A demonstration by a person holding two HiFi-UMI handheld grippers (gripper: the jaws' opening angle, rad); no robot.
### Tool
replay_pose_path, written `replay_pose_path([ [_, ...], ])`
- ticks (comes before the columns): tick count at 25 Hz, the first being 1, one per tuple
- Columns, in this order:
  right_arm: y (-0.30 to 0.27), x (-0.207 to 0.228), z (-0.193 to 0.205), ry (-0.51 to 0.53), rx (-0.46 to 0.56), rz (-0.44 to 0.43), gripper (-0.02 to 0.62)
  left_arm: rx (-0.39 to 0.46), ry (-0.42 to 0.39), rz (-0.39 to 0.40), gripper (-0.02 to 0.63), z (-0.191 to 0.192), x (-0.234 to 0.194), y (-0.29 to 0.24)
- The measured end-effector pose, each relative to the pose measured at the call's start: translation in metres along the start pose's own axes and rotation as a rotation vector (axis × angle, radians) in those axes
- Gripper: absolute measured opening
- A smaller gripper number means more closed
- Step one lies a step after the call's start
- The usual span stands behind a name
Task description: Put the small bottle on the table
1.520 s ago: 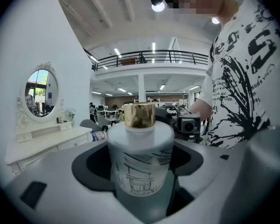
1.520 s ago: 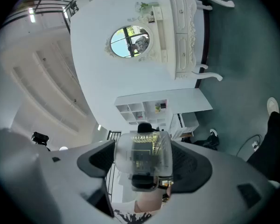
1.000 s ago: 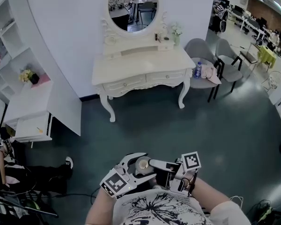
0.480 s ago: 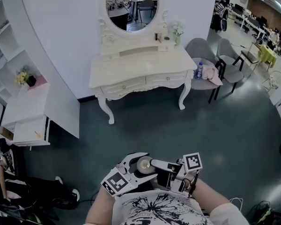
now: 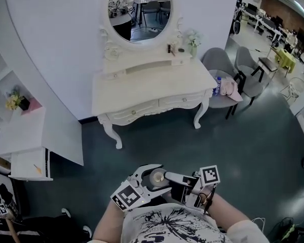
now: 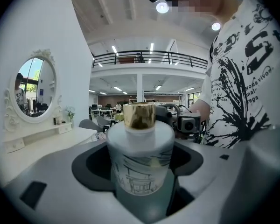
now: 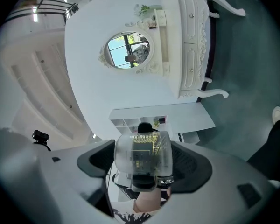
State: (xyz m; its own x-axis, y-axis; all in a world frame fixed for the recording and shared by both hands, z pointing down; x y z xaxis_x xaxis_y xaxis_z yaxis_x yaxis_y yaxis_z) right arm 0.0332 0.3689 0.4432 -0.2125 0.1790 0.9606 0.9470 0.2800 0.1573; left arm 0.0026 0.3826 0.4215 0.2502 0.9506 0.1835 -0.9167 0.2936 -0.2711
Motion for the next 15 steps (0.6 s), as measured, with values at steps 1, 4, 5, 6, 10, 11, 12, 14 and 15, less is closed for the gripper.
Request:
replay_pose_path([
  [1,-0.008,-0.002,-0.011,0.003,0.005,-0.002,0.370,0.001,-0.004,0.005,0.350,0.002,-0.014,0.001],
  [4,-0.034,-0.007,-0.044,0.012,0.016,-0.010,0.370,0.000,-0.019,0.013,0.350,0.009,-0.055,0.004],
  [5,-0.042,-0.009,-0.053,0.016,0.018,-0.015,0.370,0.000,-0.022,0.014,0.350,0.012,-0.067,0.005],
  [6,-0.049,-0.010,-0.061,0.019,0.018,-0.018,0.370,0.001,-0.025,0.013,0.350,0.013,-0.078,0.006],
  [10,-0.073,-0.016,-0.092,0.027,0.013,-0.025,0.370,-0.004,-0.033,0.002,0.350,0.019,-0.117,0.010],
  [11,-0.078,-0.017,-0.100,0.027,0.010,-0.026,0.370,-0.006,-0.031,-0.004,0.350,0.021,-0.126,0.010],
  [12,-0.083,-0.018,-0.108,0.024,0.005,-0.025,0.370,-0.007,-0.027,-0.010,0.350,0.023,-0.134,0.009],
  [14,-0.090,-0.018,-0.123,0.016,-0.007,-0.019,0.370,-0.011,-0.015,-0.020,0.350,0.028,-0.150,0.006],
  [15,-0.093,-0.017,-0.131,0.012,-0.014,-0.015,0.370,-0.016,-0.011,-0.025,0.350,0.031,-0.158,0.004],
])
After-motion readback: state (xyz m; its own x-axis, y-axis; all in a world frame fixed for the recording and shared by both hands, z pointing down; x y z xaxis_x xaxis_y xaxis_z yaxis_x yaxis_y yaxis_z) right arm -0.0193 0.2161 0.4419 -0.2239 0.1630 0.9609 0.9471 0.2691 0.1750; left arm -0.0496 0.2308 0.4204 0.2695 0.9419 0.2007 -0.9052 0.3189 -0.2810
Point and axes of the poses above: the fingertips, and each gripper's own axes: y backward along the fingers, x to its right, z out of its underside, the point moved 3 cm from there along y, backward along the fingers, and after that the axes turned 11 degrees about -y, right-handed, at the moved point
